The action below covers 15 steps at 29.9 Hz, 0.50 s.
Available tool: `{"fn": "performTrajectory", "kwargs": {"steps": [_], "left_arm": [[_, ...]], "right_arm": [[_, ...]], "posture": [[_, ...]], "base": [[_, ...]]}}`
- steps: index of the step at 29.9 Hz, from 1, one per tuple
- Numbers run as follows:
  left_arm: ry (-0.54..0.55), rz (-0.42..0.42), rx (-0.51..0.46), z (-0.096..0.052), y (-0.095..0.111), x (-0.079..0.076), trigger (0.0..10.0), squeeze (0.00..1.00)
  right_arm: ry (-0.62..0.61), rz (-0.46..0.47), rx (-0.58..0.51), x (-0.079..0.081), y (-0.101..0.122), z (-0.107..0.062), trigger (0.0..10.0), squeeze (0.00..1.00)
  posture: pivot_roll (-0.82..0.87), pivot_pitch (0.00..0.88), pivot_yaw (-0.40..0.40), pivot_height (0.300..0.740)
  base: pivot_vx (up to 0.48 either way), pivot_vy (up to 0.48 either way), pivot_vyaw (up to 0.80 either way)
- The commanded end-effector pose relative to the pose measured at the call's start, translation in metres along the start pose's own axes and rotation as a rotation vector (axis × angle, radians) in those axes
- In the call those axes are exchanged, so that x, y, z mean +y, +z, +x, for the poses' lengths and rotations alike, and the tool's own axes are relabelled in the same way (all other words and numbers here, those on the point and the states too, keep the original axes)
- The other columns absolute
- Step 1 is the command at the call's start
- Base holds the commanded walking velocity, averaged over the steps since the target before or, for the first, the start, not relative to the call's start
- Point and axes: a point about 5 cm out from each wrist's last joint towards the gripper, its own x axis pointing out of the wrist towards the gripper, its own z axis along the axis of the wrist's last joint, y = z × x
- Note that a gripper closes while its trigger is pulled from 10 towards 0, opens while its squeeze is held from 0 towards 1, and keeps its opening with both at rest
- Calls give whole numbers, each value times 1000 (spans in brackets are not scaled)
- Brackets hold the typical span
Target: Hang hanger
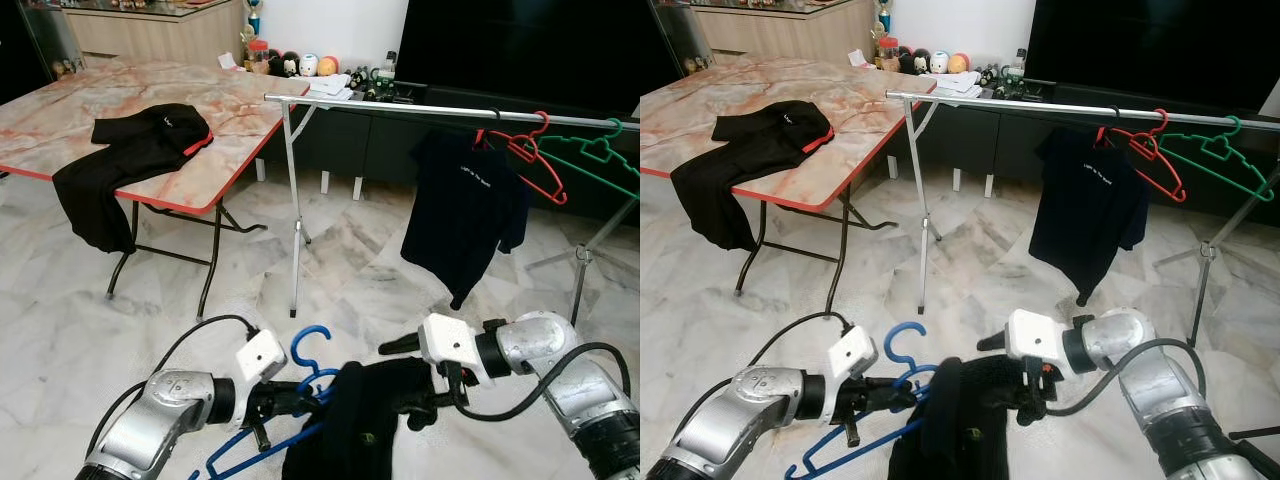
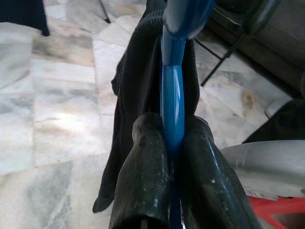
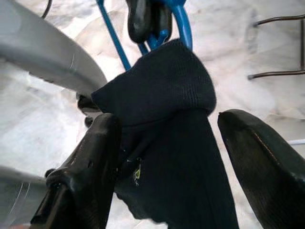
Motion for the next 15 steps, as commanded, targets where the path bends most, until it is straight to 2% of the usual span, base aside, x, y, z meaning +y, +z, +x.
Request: {"fn": "performTrajectory", "kwargs": {"steps": [1,4,7,11,13,15], "left_arm": [[-45,59,-23,1,15,-4,10000,0],[-47,65,-23,2,16,-4,10000,0],[-50,71,-13,3,16,-3,10000,0],[-58,91,-7,5,19,-3,10000,0],[-65,99,-6,6,22,-3,10000,0],[-81,117,-13,9,28,-5,10000,0]], "right_arm": [[9,-28,-3,-4,3,-1,10000,0],[37,-41,16,-3,1,1,10000,0],[88,-42,-33,1,5,8,10000,0],[41,-58,-31,-3,5,18,10000,0],[23,-50,-69,-5,7,23,10000,0],[43,-44,-62,-2,5,29,10000,0]], "posture": [[75,27,-34,740],[81,25,-32,740],[81,21,-30,740],[79,15,-27,740],[81,15,-27,740],[84,13,-27,740]], "base": [[0,0,0],[0,0,0],[0,0,0],[0,0,0],[0,0,0],[0,0,0]]}}
